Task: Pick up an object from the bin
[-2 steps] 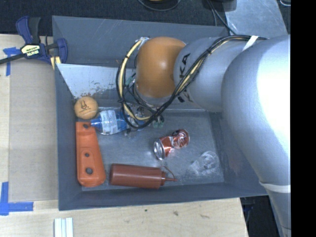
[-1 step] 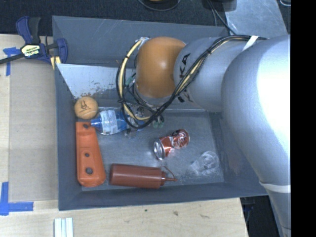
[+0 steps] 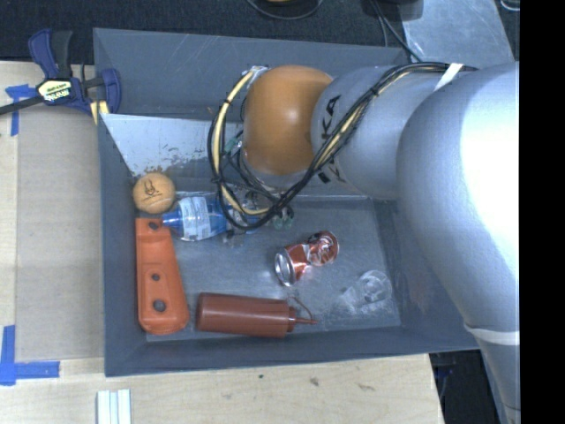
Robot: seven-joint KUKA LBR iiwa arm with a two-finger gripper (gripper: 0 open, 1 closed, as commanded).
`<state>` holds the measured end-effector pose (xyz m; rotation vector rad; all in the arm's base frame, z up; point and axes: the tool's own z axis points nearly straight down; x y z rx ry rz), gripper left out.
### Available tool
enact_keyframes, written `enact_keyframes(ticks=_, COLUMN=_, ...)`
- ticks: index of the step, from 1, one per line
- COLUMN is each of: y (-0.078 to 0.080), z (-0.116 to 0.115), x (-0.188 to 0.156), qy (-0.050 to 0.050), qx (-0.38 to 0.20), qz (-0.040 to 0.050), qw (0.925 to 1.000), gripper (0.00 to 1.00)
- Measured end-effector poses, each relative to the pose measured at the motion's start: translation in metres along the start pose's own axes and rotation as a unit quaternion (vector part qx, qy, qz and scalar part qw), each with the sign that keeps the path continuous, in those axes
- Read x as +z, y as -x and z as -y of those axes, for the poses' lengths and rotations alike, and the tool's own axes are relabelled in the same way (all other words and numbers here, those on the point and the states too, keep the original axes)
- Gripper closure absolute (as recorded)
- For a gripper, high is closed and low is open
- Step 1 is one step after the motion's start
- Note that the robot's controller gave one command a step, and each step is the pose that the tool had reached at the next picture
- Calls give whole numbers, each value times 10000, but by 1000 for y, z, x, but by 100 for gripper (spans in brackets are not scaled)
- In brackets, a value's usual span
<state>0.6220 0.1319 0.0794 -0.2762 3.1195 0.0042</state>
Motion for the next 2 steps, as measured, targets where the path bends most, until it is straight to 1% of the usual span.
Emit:
enact_keyframes(ticks=1, y=-2, z=0, x=-8, qy=-1, qx=0, qz=-31, qw=10000, gripper=100)
enact_keyframes(ticks=2, y=-2, z=0, x=-29, qy=-3, qx=1, qz=-48, qw=10000, gripper=100)
